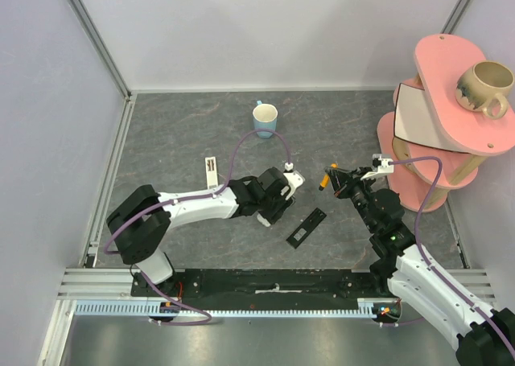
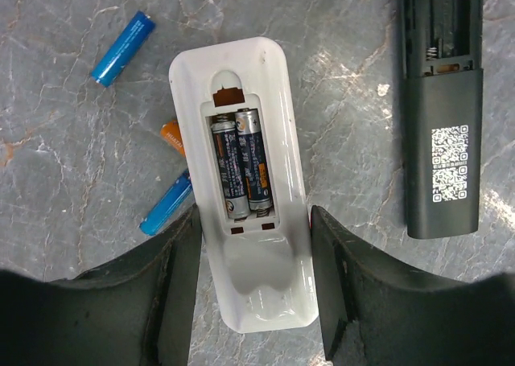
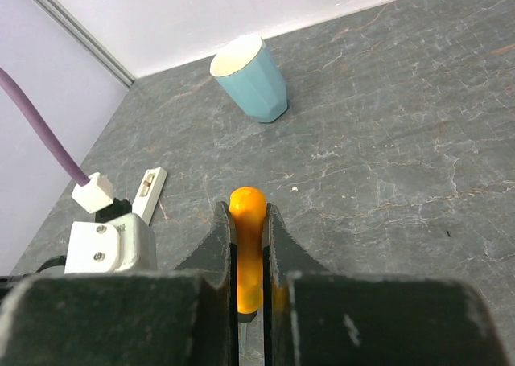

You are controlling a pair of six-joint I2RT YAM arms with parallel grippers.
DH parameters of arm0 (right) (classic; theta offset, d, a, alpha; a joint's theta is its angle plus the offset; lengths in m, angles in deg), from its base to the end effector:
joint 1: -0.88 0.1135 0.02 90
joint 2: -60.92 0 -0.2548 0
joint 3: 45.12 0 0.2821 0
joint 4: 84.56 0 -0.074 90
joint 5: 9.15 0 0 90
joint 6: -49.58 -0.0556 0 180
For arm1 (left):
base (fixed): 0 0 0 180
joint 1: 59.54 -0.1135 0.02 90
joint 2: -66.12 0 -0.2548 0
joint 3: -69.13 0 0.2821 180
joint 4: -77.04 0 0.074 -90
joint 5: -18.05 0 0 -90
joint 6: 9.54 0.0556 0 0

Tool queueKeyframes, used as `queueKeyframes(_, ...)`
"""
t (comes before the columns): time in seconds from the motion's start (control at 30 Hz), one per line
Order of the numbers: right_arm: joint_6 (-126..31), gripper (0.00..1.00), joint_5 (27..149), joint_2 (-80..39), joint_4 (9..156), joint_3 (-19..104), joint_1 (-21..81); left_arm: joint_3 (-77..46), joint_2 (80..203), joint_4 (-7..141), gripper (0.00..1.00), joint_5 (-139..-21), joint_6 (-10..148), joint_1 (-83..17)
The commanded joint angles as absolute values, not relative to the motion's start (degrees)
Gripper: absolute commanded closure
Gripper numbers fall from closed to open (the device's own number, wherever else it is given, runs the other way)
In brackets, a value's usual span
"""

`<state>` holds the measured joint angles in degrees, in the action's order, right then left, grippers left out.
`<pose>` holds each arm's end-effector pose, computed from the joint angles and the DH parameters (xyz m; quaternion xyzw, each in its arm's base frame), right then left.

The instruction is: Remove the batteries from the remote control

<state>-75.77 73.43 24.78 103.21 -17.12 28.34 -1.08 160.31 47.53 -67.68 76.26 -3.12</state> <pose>0.2008 0.0963 0.2230 0.0942 0.7031 0.3273 0.6242 0.2100 -0.3088 0.1489 0.4072 0.8573 -0.1274 0.2881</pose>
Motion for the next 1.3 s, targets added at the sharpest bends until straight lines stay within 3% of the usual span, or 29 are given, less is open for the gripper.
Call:
queueKeyframes(0.0,-75.8,1.0,73.4,25.1,105.7,-16.7,28.1,-1.0,159.6,53.3,0.98,-70.6,82.1,-1.2)
queueKeyframes(0.77,-76.1,1.0,73.4,25.1,105.8,-17.5,28.2,-1.1,167.0,55.5,0.97,-71.6,84.2,4.5)
queueKeyframes(0.93,-76.4,1.0,73.6,24.4,106.7,-17.9,28.2,-1.8,167.7,54.6,0.81,-71.5,85.6,5.0)
queueKeyframes(0.97,-76.4,1.0,73.8,24.3,107.0,-18.0,28.2,-1.9,167.8,54.2,0.72,-71.2,85.6,5.1)
queueKeyframes(1.07,-76.5,1.0,73.9,24.0,107.2,-18.0,28.2,-2.1,167.7,53.2,0.57,-69.1,85.7,5.1)
queueKeyframes(1.27,-76.8,1.0,74.3,23.1,108.4,-18.5,28.2,-0.5,164.8,53.5,0.43,-68.9,85.6,4.9)
